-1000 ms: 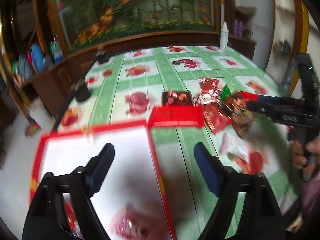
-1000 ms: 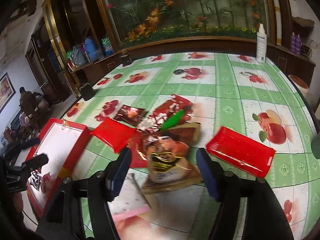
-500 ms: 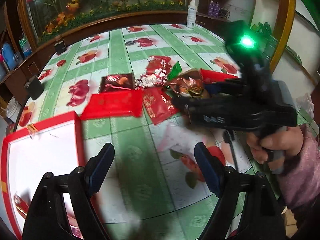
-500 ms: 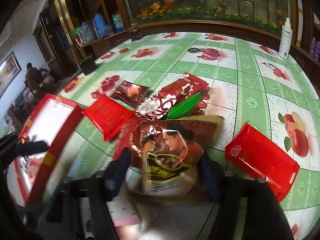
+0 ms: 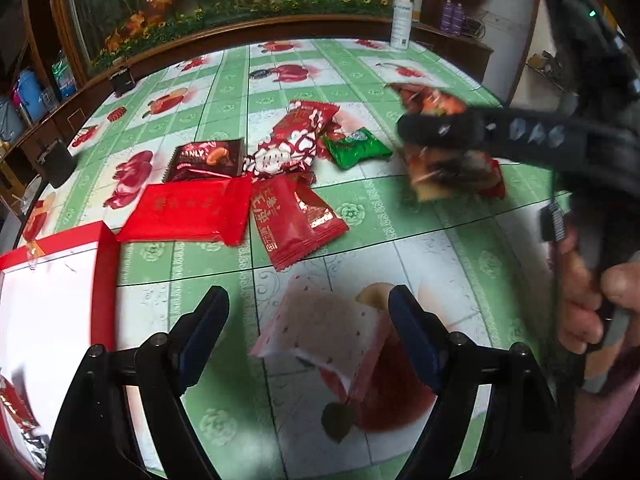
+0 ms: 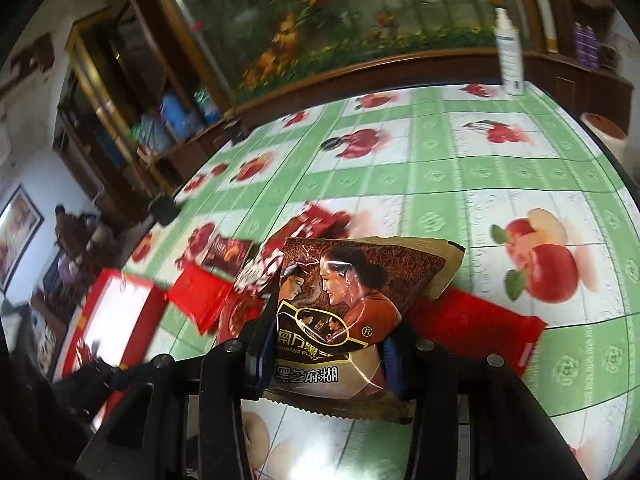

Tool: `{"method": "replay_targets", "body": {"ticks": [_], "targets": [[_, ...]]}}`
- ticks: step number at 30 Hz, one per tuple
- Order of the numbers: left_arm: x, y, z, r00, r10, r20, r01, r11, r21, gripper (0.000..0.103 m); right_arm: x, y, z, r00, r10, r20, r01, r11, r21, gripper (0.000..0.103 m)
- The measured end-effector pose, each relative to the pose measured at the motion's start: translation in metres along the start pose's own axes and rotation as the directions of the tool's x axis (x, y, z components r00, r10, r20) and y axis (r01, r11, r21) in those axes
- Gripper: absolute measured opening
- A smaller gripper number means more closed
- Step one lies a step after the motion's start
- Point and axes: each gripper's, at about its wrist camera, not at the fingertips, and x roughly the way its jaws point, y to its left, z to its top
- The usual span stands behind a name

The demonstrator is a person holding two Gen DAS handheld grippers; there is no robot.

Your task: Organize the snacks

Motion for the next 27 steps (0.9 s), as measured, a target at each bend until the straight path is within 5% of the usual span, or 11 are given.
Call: {"method": "replay_targets", "body": {"ticks": [8,11,14,17,27], "targets": [[0.014,0.004,-0.008,1.000,-0.017,0.018,0.017,0.999,-0.027,0.081,0.003,-0.002,0.001,1.000,-0.002,-0.016,0.002,1.000,0.017,0.044],[0.010,0.004,-0.008,0.999,-0.031,0.045,0.031,0.999,-0.012,0.052,0.005,-0.001,0.001,1.000,-0.003,-0.017,0.003,1.000,0.022,0.044],[0.008,0.006,-0.010,0.998,-0.043,0.051,0.043,0.999,-0.003,0.041,0.006,-0.002,0.000,1.000,0.001,-0.024,0.000,1.000,0.029,0.044],[0.007,0.017,-0.011,0.998,-0.038,0.058,0.039,0.999,-0.022,0.012,0.006,-0.002,-0.001,1.000,0.003,-0.028,-0.002,1.000,0.026,0.044],[0.005,0.034,-0.014,0.998,-0.045,0.037,0.047,0.998,-0.035,0.004,0.012,-0.007,-0.003,0.998,-0.013,-0.056,0.015,0.999,0.049,0.044]]}}
